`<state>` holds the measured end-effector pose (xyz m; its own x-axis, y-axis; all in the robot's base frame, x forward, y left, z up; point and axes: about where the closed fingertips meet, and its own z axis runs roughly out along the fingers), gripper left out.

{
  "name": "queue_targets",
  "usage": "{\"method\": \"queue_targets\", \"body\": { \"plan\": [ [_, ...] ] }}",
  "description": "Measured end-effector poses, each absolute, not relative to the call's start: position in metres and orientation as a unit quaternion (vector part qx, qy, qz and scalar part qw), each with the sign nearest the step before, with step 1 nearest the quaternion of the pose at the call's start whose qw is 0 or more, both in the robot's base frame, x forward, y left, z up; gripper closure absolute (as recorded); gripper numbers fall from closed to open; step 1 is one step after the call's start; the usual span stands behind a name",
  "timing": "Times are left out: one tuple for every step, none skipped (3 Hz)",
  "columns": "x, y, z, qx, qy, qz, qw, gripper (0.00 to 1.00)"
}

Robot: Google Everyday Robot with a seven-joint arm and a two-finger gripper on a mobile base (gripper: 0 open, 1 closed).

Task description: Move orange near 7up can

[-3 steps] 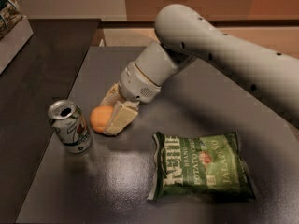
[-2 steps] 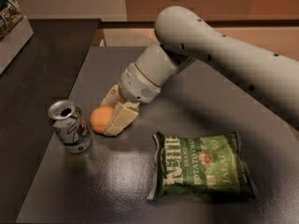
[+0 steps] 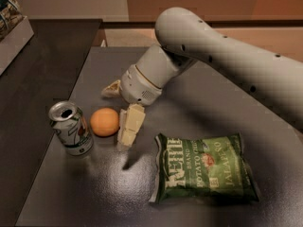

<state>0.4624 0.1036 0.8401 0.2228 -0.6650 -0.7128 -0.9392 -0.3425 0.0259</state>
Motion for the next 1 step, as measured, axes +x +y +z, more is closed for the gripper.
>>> {"method": "queue_targets", "body": {
  "plan": [
    [0.4623,0.1036,0.8401,-0.753,0.533,0.324,0.212,0.00]
  ]
}}
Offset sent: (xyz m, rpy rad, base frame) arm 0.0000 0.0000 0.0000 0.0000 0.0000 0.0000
